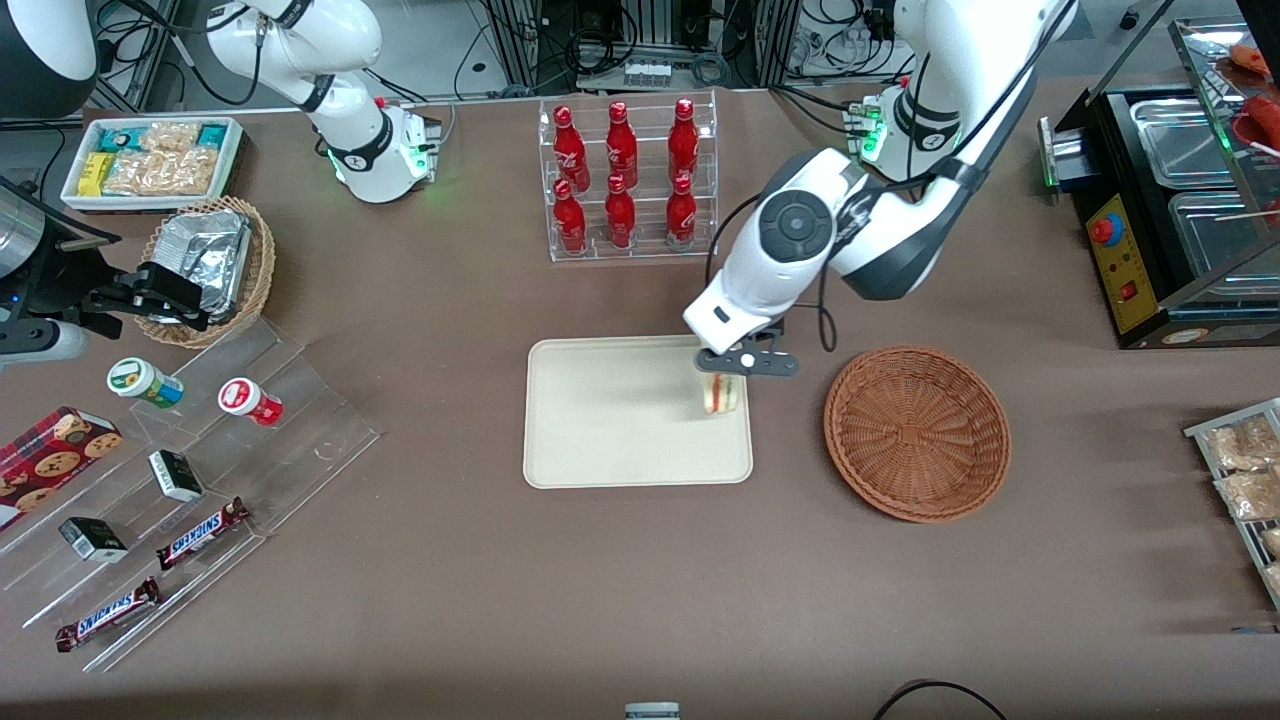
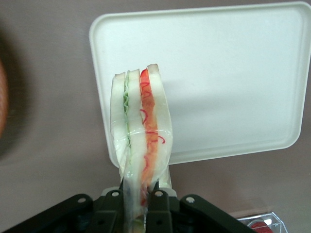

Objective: Place sandwich from basket to tray
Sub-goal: 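Lift the sandwich and carry it with the left gripper over the tray, then lower the held sandwich onto the tray center with the left gripper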

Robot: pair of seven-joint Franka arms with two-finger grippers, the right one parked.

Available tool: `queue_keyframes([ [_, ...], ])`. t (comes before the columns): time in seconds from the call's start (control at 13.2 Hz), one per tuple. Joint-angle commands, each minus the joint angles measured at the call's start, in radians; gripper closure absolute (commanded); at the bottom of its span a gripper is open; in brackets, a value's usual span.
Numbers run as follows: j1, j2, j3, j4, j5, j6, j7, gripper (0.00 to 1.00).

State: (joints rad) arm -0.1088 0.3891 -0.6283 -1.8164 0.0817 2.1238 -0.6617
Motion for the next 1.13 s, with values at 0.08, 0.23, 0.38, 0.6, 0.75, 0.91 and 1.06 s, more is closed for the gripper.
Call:
queue_keyframes([
  [0.08,-0.023,0.072,-0.008,0.039,0.12,0.037,-0.116,1.0],
  [0.23,-0.025,0.121,-0.031,0.045,0.215,0.063,-0.185,1.0],
  [0.38,-0.025,0.168,-0.05,0.069,0.294,0.068,-0.272,1.0],
  [0.6,-0.025,0.215,-0.074,0.085,0.339,0.09,-0.314,1.0],
  [0.75,-0.025,0.249,-0.074,0.086,0.351,0.114,-0.315,1.0],
  [0.91,-0.026,0.28,-0.074,0.085,0.377,0.165,-0.317,1.0],
  [1.06,-0.069,0.284,-0.065,0.086,0.38,0.168,-0.317,1.0],
])
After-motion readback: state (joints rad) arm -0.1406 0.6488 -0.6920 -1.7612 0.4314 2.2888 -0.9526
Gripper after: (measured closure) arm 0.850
